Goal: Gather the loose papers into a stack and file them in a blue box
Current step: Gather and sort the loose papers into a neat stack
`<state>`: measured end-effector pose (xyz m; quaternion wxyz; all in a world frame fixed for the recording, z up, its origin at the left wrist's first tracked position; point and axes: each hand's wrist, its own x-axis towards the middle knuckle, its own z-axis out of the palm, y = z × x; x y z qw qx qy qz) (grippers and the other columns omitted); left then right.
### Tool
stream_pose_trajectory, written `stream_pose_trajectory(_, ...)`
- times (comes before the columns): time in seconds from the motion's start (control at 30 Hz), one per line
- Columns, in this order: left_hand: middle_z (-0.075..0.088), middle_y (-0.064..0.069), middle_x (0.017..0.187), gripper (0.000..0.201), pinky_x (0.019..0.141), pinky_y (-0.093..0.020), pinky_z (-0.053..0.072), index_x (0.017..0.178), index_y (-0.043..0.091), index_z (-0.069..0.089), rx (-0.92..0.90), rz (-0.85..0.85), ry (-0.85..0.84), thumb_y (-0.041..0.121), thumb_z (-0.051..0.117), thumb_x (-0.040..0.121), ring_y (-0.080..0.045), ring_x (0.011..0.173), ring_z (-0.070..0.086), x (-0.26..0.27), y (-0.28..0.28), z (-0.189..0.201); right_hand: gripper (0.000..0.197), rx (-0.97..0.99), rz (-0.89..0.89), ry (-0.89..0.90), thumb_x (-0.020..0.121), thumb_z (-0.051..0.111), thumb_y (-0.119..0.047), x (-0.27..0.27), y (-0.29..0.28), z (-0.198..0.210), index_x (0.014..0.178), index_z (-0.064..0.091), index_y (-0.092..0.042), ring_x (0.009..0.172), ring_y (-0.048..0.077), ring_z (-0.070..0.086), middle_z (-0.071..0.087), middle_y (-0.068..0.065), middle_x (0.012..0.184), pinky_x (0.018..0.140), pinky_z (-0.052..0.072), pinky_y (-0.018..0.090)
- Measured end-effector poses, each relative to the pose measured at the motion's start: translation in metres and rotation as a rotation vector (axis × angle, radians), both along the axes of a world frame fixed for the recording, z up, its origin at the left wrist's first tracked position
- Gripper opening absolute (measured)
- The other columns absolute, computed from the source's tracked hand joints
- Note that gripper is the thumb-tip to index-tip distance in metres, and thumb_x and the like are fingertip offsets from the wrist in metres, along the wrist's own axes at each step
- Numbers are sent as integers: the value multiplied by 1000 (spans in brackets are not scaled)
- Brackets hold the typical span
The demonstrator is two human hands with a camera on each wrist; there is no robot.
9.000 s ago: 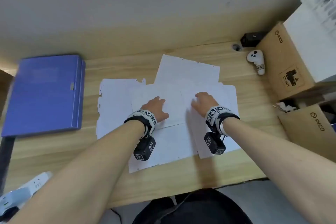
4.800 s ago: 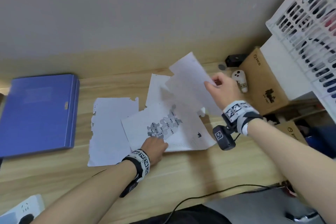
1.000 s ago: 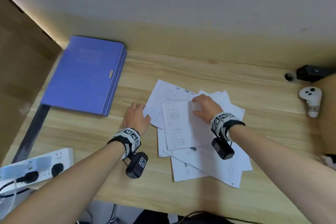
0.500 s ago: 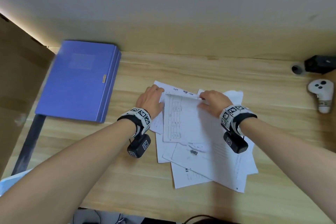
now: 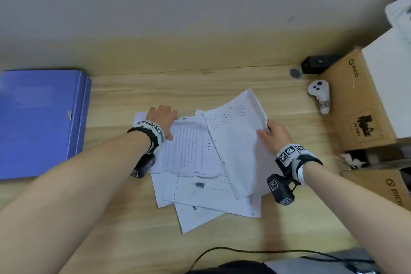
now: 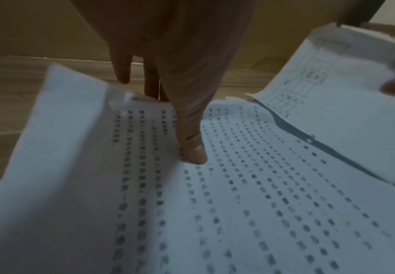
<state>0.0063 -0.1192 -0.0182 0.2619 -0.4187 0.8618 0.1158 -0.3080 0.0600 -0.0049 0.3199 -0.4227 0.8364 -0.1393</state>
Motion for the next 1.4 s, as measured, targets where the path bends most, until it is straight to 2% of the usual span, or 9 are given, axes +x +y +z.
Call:
stream_pose_trajectory(0.07, 59, -3, 109, 40, 77, -33, 42, 114, 17, 57, 101, 44, 15, 36, 73, 82, -24, 94, 57, -2, -2, 8, 20, -7, -33, -21, 89, 54, -18, -1, 4, -4, 71, 49, -17, 69, 28, 54, 55, 3, 68, 59, 37, 32)
stream_pose_trajectory(0.2, 58, -9, 128, 46, 79, -31, 43, 129, 7, 56, 251, 201, 133, 27, 67, 89, -25, 100, 56, 19, -12, 25, 31, -34, -142, -42, 92, 49, -9, 7, 1, -5, 65, 40, -21, 63, 22, 45, 49, -2, 64, 51, 32, 27)
stream_pose_trajectory(0.53, 62, -5, 85, 14, 63, -28, 46, 84, 18, 59, 139, 898, 672, 10, 70, 86, -21, 72, 58, 97, -17, 76, 13, -36, -261, -134, 94, 43, -4, 46, -25, -8, 97, 54, 3, 81, 27, 52, 57, 16, 91, 70, 37, 29)
stream_pose_trajectory(0.67, 66, -8, 102, 14, 90, -36, 52, 85, 17, 63, 129, 1098, 837, 5, 70, 85, -26, 100, 62, 101, -13, 86, 11, -34, -241, -144, 93, 42, -3, 64, -31, -11, 92, 52, 1, 79, 28, 53, 58, 17, 90, 68, 39, 30)
stream_pose_trajectory(0.87, 70, -6, 97, 13, 80, -31, 50, 99, 13, 71, 165, 1228, 974, 8, 64, 89, -24, 93, 64, 89, 9, 81, 14, -15, -250, -82, 94, 41, -2, 68, -28, -9, 81, 43, -5, 78, 27, 48, 51, 13, 82, 67, 33, 29)
stream_pose_trajectory(1.0, 58, 0, 65, 20, 63, -28, 47, 98, -1, 71, 152, 1354, 952, 6, 56, 88, -23, 65, 57, 97, 10, 72, 15, -7, -265, -74, 92, 40, -2, 57, -25, -15, 98, 52, 6, 80, 31, 51, 60, 27, 98, 69, 38, 33)
stream_pose_trajectory(1.07, 67, -6, 74, 14, 75, -41, 59, 86, 6, 72, 187, 1407, 956, 7, 58, 86, -34, 78, 69, 102, 8, 71, 18, -8, -268, -71, 92, 40, -1, 55, -25, -16, 102, 53, 8, 80, 31, 51, 61, 28, 101, 69, 38, 33)
stream_pose_trajectory(1.17, 75, -11, 90, 10, 83, -58, 57, 80, 10, 71, 249, 1449, 978, 12, 62, 87, -36, 90, 73, 105, 4, 71, 18, -10, -264, -79, 92, 40, -1, 58, -27, -17, 100, 53, 9, 79, 31, 50, 60, 26, 97, 69, 37, 33)
stream_pose_trajectory(1.4, 74, -14, 105, 10, 88, -53, 57, 88, 9, 68, 430, 1395, 1008, 7, 60, 93, -33, 95, 72, 73, 24, 63, 25, -32, -256, -156, 92, 41, -1, 76, -38, -16, 68, 40, -9, 76, 27, 48, 49, 10, 71, 60, 34, 32)
